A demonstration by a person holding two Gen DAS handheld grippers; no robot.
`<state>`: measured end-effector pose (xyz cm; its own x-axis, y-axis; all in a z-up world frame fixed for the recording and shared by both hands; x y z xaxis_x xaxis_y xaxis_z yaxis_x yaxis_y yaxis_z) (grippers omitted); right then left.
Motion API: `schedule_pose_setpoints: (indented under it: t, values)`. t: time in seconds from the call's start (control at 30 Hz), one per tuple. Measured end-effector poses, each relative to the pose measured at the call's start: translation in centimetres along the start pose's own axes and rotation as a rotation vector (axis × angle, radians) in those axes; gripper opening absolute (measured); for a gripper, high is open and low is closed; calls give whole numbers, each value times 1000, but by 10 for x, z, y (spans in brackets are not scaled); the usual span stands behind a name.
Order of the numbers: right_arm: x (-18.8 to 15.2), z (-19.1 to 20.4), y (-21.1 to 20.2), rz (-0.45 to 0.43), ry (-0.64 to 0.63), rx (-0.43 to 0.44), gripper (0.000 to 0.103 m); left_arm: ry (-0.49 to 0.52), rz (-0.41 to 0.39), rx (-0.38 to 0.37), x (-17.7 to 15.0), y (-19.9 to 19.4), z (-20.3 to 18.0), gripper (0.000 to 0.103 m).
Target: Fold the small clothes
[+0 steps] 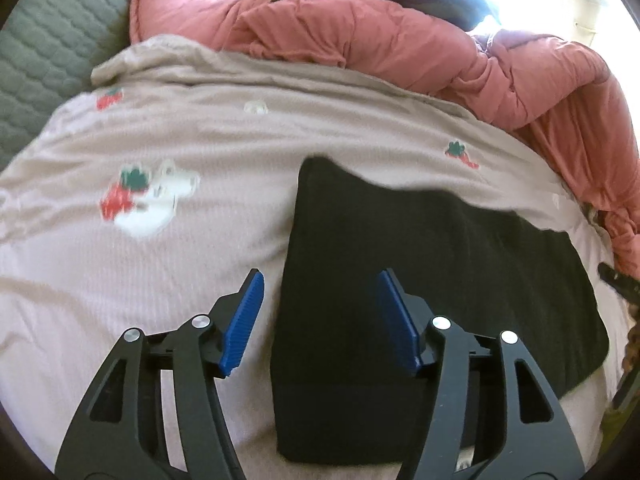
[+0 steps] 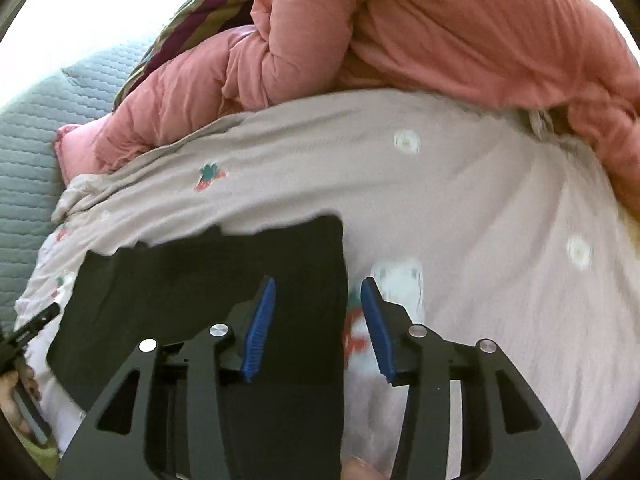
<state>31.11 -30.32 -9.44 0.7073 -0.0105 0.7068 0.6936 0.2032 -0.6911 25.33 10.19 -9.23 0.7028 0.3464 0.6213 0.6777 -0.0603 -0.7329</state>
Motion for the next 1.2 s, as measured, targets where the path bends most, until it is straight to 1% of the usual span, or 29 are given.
schedule_pose_setpoints:
  t: [0.07, 0.1, 0.13, 0.3, 0.37, 0.43, 0.47, 0.5, 0.53, 0.57, 0.6, 0.67, 0.7, 0.73, 0.77, 0.8, 0.83, 0.87, 0.9, 0.93, 0.97, 1.0, 1.07, 1.13, 1.2]
  values:
    - [-16, 3, -2, 23, 4, 31, 47, -34, 18, -16, -11, -1, 6, 56]
    - [-24, 5, -3, 35, 3, 43, 47, -47, 26, -24, -15, -1, 8, 56]
    - [-31, 5, -4, 48, 2, 44, 47, -57, 41, -31, -21, 0, 11, 56]
    - [-54, 9, -14, 78, -15, 50, 47, -101, 61, -55, -31, 0, 19, 56]
    - [-62, 8, -15, 96, -13, 40, 47, -100, 59, -47, -33, -1, 20, 56]
    - [-73, 3, -13, 127, -19, 1, 45, -97, 61, -36, -34, -2, 21, 56]
    - [-76, 1, -14, 134, -23, -14, 34, -95, 61, -36, -35, -2, 21, 54]
    - [-81, 0, -14, 141, -32, -20, 21, -90, 63, -40, -35, -4, 20, 48]
    - [-83, 2, -15, 144, -38, -11, 16, -86, 67, -47, -36, -4, 18, 44]
    - [-85, 3, -16, 144, -41, 0, 11, -79, 73, -57, -37, -5, 15, 36]
    - [-87, 6, -18, 142, -48, 11, 10, -71, 77, -66, -38, -7, 12, 32]
    - [-87, 9, -19, 134, -46, 32, 11, -59, 77, -68, -38, -8, 9, 31]
    - [-86, 8, -20, 133, -24, 53, 13, -65, 77, -70, -38, -8, 10, 34]
    - [-84, 7, -22, 126, -1, 73, 13, -80, 76, -72, -37, -8, 13, 40]
    - [-82, 4, -22, 116, 30, 92, 22, -92, 78, -68, -36, -7, 16, 52]
    - [-82, 0, -22, 115, 72, 115, 32, -99, 83, -64, -37, -6, 18, 52]
    - [-83, -2, -21, 123, 92, 124, 32, -107, 92, -69, -38, -4, 19, 52]
    - [-85, -4, -20, 130, 99, 122, 32, -105, 94, -70, -39, -4, 19, 46]
    - [-87, -3, -18, 141, 101, 128, 28, -100, 94, -73, -40, -4, 19, 28]
    - [-88, -2, -17, 148, 105, 142, 20, -94, 94, -80, -40, -4, 17, 20]
    - [-89, -1, -16, 152, 107, 158, 9, -84, 95, -77, -41, -4, 16, 18]
    - [-90, 0, -16, 160, 105, 164, 9, -73, 91, -65, -41, -4, 15, 17]
    - [-91, 0, -19, 156, 87, 140, 9, -50, 84, -51, -43, -6, 14, 17]
    - [-95, 1, -20, 156, 62, 119, 9, -65, 95, -62, -45, -5, 17, 17]
    - [-99, 1, -14, 175, 42, 85, 10, -71, 96, -65, -46, -7, 19, 18]
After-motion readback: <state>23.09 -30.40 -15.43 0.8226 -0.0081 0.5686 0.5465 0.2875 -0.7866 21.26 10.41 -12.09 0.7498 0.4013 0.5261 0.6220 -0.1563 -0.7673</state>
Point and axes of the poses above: each gripper's, at about its wrist camera, not at the fingertips, and y roughly the way its jaws point, z to its left, x to its top, the point moved 8 cm from there along y, roughly the way its jaws point, and after that the axes turned 7 degrees about -y, right-handed, at the moved point
